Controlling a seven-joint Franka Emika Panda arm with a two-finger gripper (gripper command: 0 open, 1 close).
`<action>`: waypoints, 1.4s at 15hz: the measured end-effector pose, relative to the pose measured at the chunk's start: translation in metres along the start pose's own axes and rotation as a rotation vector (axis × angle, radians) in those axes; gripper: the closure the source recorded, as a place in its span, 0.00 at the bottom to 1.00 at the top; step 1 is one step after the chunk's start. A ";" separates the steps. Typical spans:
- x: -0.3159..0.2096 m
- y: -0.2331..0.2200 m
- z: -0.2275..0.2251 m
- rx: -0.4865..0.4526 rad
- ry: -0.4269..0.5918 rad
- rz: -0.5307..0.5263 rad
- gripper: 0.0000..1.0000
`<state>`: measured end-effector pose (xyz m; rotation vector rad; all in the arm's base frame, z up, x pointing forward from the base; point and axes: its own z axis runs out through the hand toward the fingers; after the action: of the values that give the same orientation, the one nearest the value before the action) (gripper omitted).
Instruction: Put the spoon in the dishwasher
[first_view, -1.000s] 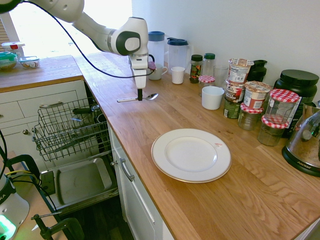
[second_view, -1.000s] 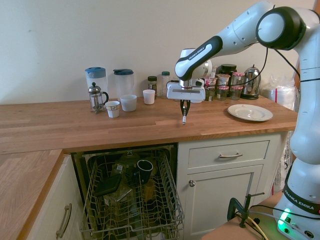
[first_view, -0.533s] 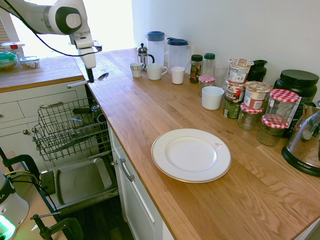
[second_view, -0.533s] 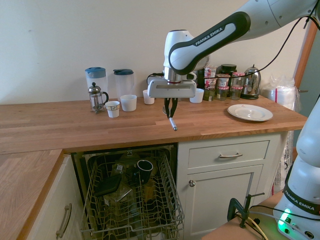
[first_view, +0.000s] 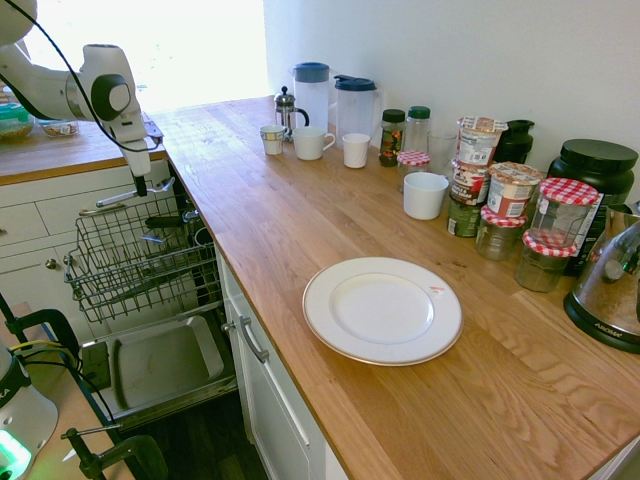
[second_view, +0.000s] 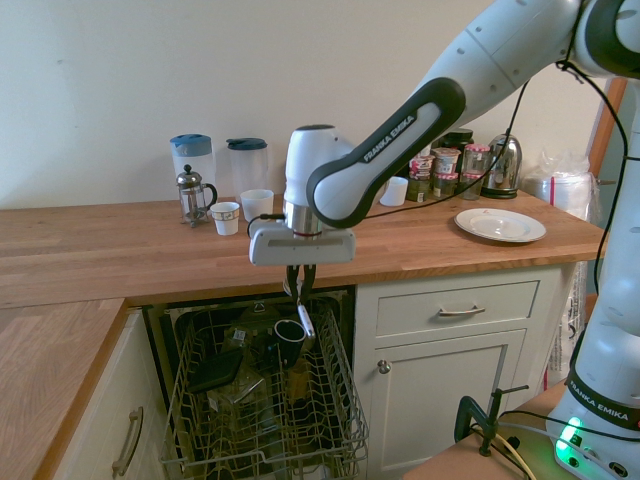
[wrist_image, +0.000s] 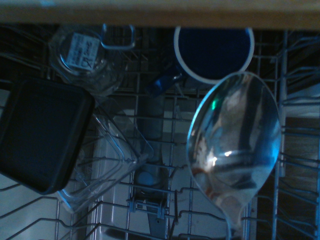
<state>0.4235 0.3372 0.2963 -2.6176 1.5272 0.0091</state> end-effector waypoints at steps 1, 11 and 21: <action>-0.001 0.001 0.017 -0.011 -0.011 0.009 1.00; 0.028 0.008 0.119 -0.090 -0.089 0.131 1.00; 0.040 0.008 0.168 -0.150 -0.125 0.111 0.00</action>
<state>0.4446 0.3152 0.1263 -2.5813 1.6867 0.3025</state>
